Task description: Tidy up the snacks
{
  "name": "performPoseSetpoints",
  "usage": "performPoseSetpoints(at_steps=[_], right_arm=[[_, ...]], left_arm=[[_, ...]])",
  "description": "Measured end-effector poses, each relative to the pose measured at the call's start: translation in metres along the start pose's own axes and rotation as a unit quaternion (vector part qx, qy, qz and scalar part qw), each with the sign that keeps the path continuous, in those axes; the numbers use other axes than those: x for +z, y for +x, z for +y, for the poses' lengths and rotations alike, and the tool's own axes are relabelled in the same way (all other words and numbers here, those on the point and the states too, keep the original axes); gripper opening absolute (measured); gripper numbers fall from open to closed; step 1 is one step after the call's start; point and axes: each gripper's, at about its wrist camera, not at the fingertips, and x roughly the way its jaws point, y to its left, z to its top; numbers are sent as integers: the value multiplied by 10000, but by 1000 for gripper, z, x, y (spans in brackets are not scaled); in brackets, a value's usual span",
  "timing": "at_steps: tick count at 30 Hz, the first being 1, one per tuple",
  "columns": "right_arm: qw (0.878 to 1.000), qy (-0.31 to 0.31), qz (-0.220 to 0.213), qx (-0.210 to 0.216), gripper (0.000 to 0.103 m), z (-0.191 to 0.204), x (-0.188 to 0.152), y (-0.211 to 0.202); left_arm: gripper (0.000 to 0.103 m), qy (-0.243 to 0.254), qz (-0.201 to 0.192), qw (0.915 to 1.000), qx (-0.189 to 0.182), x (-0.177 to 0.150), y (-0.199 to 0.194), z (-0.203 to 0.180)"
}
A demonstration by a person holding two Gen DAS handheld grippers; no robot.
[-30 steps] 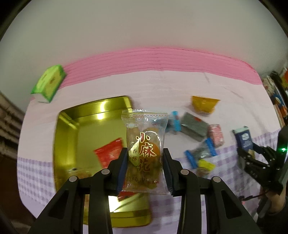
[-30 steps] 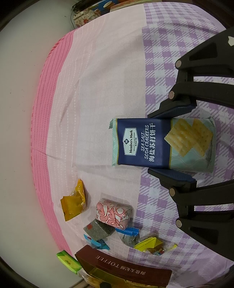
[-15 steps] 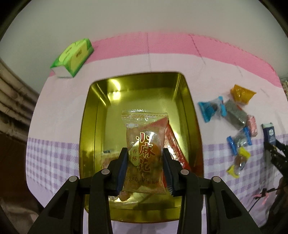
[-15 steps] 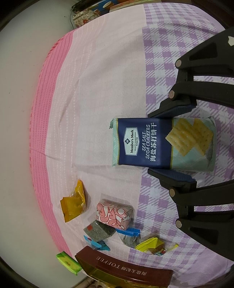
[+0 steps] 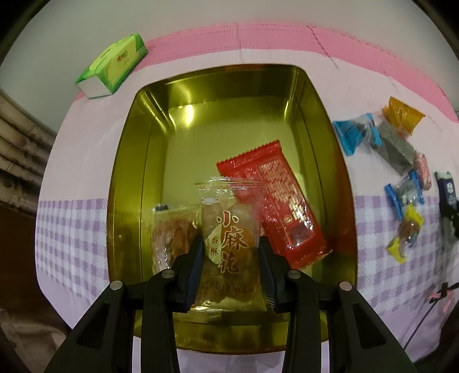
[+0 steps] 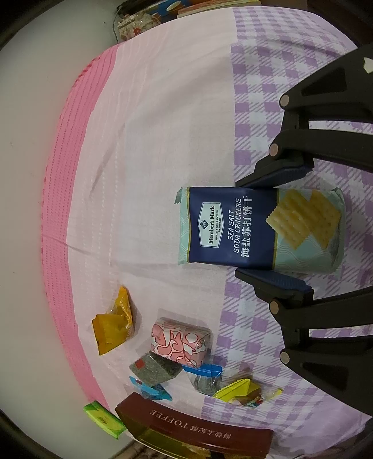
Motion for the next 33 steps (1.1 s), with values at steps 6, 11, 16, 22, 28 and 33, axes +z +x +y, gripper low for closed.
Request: performPoseSetpoints(at_steps=[6,11,16,22,28,33], right_arm=[[10000,45,31,-22,50,0,1,0],[10000,74,30,-42,47,1,0,0],[9999,115,18,-88,46,2,-1,-1],[9998,164,9,-151,46,5,0,-4],[9996,205,-76,-194,46,8,2,-12],[9994,193,-250,-154,46,16,9,-28]], left_arm=[[38,71,-74,9999,84,-2,2,-4],[38,80,-110,9999,98,-5,2,-5],[40,-23,-169,9999,27,-6,0,-3],[49,-155,-266,9995,12,-10,-5,2],[61,-208,-455,9987,-19,-11,-15,2],[65,-393,-644,9971,-61,-10,-27,7]])
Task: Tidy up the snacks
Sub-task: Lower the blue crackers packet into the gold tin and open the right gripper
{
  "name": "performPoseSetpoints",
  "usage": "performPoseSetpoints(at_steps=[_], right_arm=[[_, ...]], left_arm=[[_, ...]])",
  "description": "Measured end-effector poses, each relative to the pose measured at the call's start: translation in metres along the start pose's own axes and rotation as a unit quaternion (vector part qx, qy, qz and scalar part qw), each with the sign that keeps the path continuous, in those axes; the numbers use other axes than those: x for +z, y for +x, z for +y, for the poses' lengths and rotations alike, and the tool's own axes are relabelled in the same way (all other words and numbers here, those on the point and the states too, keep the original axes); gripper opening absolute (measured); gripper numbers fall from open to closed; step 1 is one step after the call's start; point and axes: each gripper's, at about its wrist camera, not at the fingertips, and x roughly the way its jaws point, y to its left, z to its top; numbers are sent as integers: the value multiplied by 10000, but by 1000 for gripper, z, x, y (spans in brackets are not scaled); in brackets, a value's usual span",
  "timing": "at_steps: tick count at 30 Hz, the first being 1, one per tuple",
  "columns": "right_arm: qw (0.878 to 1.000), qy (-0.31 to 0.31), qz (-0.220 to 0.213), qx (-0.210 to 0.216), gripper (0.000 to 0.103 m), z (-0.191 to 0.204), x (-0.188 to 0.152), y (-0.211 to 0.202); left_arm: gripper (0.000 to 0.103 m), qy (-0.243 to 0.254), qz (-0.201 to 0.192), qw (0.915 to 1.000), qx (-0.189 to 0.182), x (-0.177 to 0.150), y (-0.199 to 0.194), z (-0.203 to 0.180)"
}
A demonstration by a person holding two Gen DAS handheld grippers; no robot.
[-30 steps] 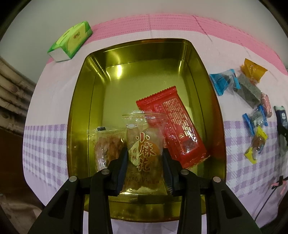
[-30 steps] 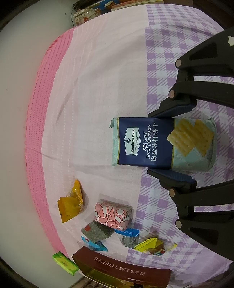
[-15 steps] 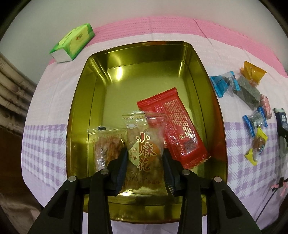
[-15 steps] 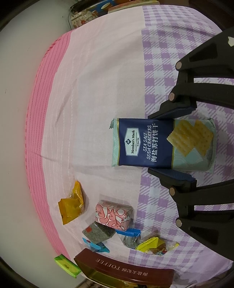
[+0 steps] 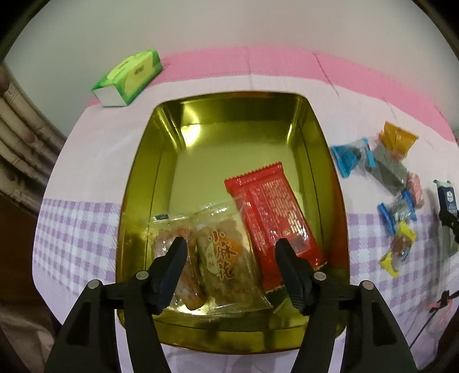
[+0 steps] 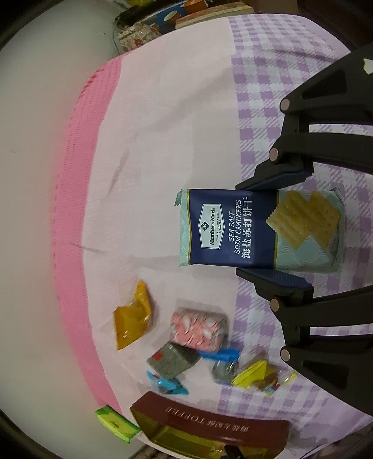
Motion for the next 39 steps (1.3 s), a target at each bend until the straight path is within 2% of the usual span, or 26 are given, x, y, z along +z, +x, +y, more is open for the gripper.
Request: performPoseSetpoints(at_steps=[6,13,20,27,34,39], right_arm=[[9990,-153,-233,345,46,32,15,-22],[9939,-546,-346,898,46,92,29,-38],[9859,-909,-319,1370,46,157,38,-47],[9775,-1250,-201,1689,46,219,36,-47],[9732,-1475,-76,1760,46,258,28,-38],[9730,-1428,127,1810,46,271,23,-25]], left_arm=[[68,-390,-316,9987,26,5,-17,18],[69,-949,-693,9917,514,2,-34,53],[69,-1496,-571,9844,730,-10,-30,97],[72,-1582,-511,9825,842,-27,-30,111],[72,-1684,-460,9803,925,-28,-26,121],[72,-1761,-398,9800,840,-29,-22,123]])
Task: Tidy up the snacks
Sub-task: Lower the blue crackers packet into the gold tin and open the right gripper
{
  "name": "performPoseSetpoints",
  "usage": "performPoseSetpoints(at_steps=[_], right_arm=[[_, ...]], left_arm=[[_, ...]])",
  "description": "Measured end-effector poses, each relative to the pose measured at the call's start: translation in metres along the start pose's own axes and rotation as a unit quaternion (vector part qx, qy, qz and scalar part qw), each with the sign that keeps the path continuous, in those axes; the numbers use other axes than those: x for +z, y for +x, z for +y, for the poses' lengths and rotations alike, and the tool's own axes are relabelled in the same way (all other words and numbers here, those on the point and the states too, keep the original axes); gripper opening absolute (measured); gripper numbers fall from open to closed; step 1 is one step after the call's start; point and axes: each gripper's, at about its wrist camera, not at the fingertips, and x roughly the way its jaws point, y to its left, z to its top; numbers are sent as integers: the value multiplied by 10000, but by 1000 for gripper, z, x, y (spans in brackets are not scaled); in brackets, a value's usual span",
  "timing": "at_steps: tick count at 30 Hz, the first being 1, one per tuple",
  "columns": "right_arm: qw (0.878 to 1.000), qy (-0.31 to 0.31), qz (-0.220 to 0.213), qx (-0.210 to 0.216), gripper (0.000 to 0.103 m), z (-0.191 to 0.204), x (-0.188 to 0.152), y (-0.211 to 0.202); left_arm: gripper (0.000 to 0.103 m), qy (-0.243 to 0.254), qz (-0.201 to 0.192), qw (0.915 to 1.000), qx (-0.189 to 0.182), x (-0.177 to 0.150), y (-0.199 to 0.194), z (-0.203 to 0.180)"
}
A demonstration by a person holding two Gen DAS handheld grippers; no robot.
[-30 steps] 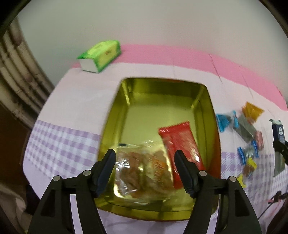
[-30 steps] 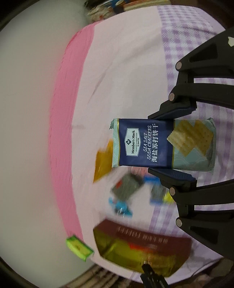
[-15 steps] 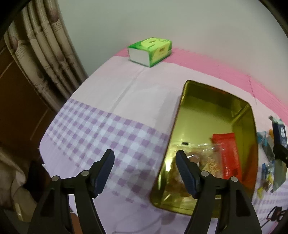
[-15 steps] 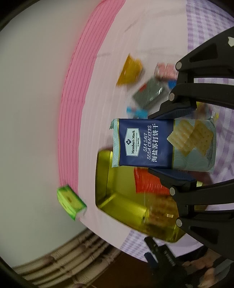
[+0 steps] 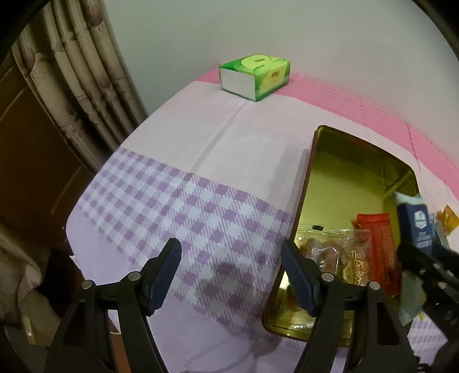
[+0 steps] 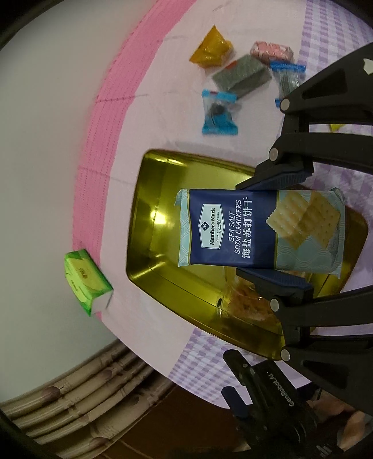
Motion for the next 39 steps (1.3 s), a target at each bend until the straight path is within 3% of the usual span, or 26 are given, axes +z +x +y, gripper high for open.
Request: performPoseSetpoints(at_steps=[28,39], right_arm=[[9993,-161,209,-283,47,4,-8,30],[9997,-163,-133,-147,48,-3,-5,1]], left_arm=[[73,-163,83,9998,-68,0,4,7],[73,-118,42,9999,-53,0,3,5]])
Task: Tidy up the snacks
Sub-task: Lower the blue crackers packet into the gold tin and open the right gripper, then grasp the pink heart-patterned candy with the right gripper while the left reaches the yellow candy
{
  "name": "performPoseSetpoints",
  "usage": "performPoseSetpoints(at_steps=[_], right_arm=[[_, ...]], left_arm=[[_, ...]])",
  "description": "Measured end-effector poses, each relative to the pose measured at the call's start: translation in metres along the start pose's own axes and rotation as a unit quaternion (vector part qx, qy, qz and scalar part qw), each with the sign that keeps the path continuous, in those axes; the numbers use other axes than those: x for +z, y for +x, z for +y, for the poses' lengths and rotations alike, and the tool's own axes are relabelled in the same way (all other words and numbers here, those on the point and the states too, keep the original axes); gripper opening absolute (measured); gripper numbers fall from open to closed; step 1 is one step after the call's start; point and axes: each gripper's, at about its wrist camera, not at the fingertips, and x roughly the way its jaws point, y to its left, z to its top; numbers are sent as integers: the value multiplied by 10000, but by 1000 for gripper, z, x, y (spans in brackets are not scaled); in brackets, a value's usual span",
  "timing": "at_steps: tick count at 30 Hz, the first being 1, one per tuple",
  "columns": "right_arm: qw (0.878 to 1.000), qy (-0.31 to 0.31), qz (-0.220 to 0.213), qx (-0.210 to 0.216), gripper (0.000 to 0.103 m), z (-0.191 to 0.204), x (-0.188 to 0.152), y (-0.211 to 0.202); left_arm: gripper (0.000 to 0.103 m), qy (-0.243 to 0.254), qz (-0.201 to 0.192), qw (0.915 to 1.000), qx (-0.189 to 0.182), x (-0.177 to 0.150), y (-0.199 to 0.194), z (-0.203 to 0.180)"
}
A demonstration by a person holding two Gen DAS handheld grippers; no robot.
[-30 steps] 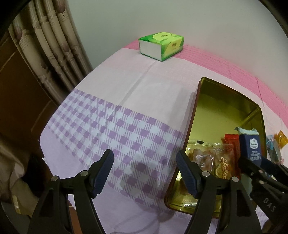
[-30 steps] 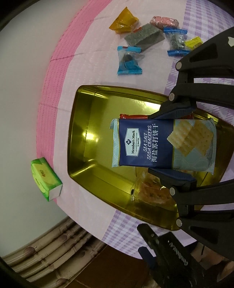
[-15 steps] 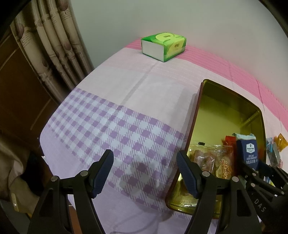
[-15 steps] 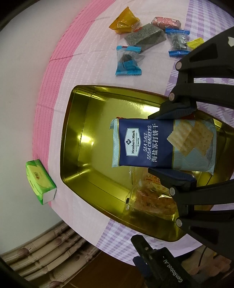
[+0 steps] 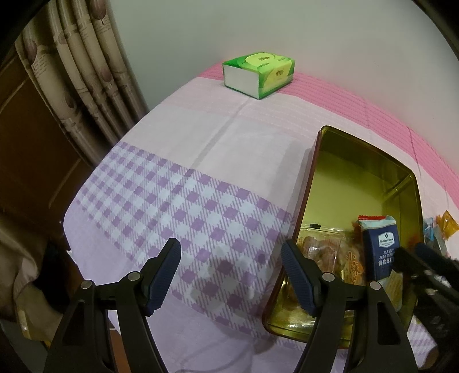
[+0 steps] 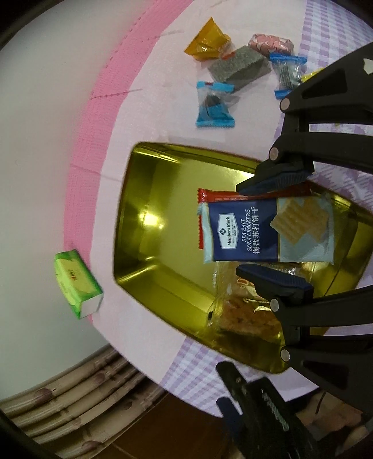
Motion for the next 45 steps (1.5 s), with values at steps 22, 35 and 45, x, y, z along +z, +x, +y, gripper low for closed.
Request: performPoseSetpoints(at_steps=[22,35,45], right_arm=[[9874,1070,140,-1159,48,-187,-44,-29],[9868,1062,83,-1218,47,-201,-48,-11],[9898,1006,-15,-1011,28,-210,-54,-8]], left_arm=[[73,713,-398,9964,-235,-9,-22,-41],[80,2103,-1235,9651,-957,-34,-75,-111],[80,2842,-1135,9421,-1369,-57,-88,-171]])
